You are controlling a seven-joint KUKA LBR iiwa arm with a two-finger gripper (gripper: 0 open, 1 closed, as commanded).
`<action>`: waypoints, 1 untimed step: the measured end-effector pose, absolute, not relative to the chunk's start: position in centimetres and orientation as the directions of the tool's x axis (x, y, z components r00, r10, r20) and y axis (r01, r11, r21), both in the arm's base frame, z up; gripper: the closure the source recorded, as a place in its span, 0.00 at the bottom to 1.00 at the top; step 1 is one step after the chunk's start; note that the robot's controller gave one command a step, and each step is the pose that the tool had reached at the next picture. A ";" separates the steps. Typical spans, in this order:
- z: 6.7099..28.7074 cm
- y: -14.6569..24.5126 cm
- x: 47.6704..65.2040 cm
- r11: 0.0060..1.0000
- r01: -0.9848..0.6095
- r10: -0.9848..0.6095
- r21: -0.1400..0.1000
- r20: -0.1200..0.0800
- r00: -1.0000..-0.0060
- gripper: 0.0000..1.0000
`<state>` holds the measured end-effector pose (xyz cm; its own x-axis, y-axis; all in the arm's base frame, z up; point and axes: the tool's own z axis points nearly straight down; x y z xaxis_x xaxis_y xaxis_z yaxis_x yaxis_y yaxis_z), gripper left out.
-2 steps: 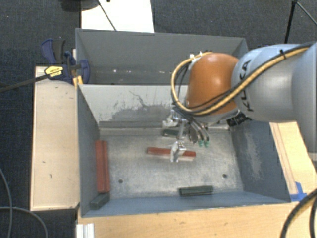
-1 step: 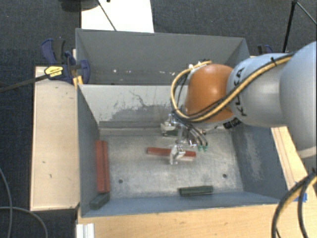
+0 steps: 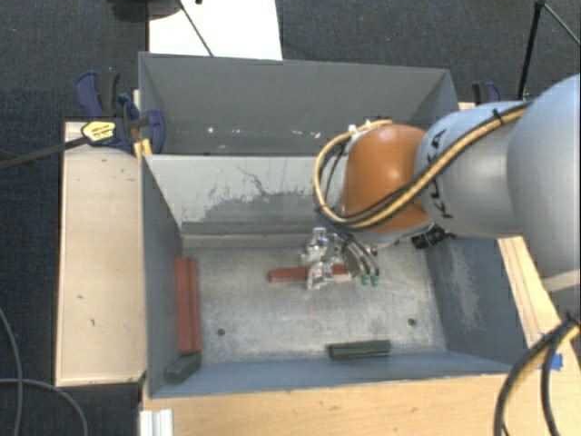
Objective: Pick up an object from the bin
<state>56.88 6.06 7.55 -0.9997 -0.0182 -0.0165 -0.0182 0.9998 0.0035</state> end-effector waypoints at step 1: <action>7.6 6.1 56.9 1.000 -0.018 -0.018 0.003 -0.016 -1.000 1.00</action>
Offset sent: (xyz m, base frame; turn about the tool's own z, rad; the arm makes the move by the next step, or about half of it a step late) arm 0.0000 0.0001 0.0173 0.0000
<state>56.88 6.06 7.55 -0.9997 -0.0184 -0.0165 -0.0184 0.9998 0.0034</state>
